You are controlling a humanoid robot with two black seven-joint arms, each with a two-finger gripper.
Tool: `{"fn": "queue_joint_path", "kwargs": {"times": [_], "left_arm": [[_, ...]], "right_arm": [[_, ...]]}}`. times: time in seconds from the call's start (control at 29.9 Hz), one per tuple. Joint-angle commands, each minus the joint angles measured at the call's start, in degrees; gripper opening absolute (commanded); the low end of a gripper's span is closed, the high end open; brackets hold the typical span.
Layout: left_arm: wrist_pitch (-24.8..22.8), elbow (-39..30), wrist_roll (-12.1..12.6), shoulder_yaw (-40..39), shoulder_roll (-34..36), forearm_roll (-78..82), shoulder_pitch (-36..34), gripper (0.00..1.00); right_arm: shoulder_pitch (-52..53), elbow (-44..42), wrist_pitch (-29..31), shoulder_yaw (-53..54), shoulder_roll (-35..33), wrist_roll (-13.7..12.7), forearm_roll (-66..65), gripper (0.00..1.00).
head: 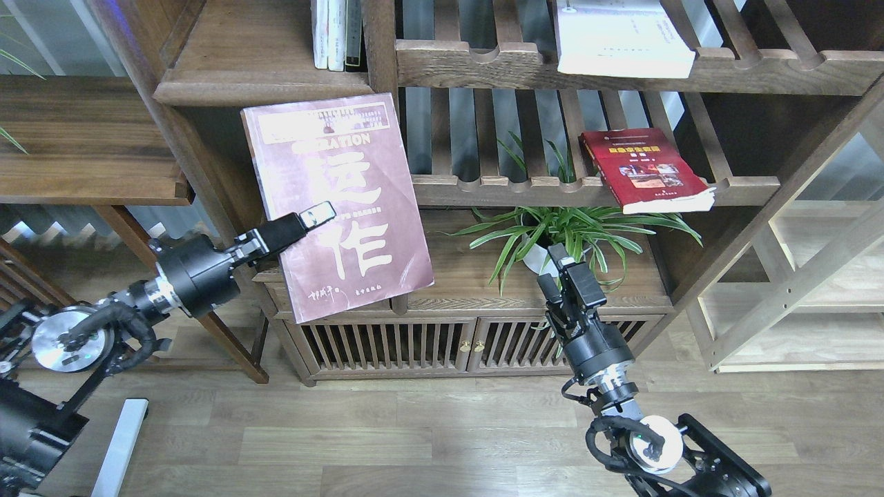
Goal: Organize books on shelf
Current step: 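Lift the dark red book with the left gripper up toward the top shelf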
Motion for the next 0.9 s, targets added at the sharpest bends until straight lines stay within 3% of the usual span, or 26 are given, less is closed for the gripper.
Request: {"fn": "queue_joint_path", "kwargs": {"times": [0.0,0.17,0.43,0.87], "left_arm": [[0.0,-3.8,0.0,-6.0,-1.5,5.3,2.9,0.0],[0.0,-7.6,0.0,-14.7,-6.4,11.8,6.0,0.0],[0.0,-12.6,0.0,-28.8,-21.7,23.5,11.7,0.0],[0.0,-16.0,0.0,-40.4,-21.7,31.9,11.7,0.0]], "right_arm": [[0.1,0.0,0.0,-0.4,0.0,0.0,-1.4,0.89],[0.2,-0.1,0.0,-1.0,0.6,-0.2,-2.4,0.89],[0.4,-0.1,0.0,-1.6,1.0,-0.4,-3.6,0.89],[0.6,-0.1,0.0,-3.5,1.0,-0.4,-3.6,0.9]]}}
